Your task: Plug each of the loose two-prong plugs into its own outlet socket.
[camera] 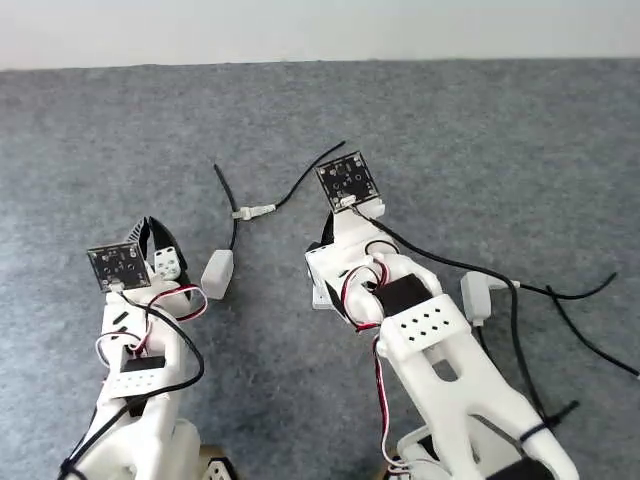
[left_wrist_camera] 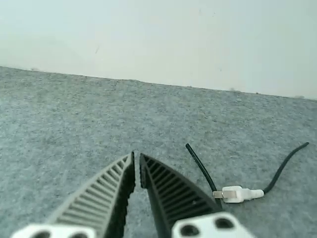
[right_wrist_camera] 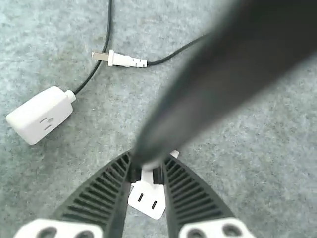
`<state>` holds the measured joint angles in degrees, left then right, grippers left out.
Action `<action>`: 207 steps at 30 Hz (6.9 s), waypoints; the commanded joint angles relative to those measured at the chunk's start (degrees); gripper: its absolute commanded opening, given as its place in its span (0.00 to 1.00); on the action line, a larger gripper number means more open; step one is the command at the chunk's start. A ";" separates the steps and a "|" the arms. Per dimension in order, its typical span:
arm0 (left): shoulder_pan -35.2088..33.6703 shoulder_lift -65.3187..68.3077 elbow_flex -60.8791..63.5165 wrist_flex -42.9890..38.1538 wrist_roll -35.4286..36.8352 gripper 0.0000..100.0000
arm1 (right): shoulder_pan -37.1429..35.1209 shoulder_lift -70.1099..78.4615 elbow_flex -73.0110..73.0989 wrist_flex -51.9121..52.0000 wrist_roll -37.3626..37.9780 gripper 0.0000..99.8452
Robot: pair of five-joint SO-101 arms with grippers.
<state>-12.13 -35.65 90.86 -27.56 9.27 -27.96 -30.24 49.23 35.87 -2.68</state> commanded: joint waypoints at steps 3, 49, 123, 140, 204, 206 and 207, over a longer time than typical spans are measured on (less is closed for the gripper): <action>-0.44 -1.41 -0.22 -1.32 0.35 0.01 | 0.84 0.04 -1.05 -2.77 2.99 0.01; -0.53 -1.58 0.75 -1.49 0.26 0.01 | 3.30 5.41 -1.32 -7.34 4.84 0.01; -0.09 -1.49 2.51 -1.41 0.26 0.13 | -2.42 21.67 -7.03 -10.15 12.13 0.26; 0.00 -1.49 2.51 -1.32 0.26 0.13 | 6.73 14.55 -8.88 0.84 10.46 0.01; -0.35 -1.05 1.10 -1.23 0.35 0.01 | -14.46 -30.55 6.24 19.82 23.47 0.01; -0.35 -1.05 1.10 -1.23 0.35 0.01 | -14.37 -30.37 7.74 19.82 25.05 0.01; -0.35 -1.05 1.10 -1.23 0.35 0.01 | -13.76 -29.67 8.00 19.47 25.41 0.01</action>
<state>-12.13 -36.00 93.67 -27.56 9.27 -41.41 -58.99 57.14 56.79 20.35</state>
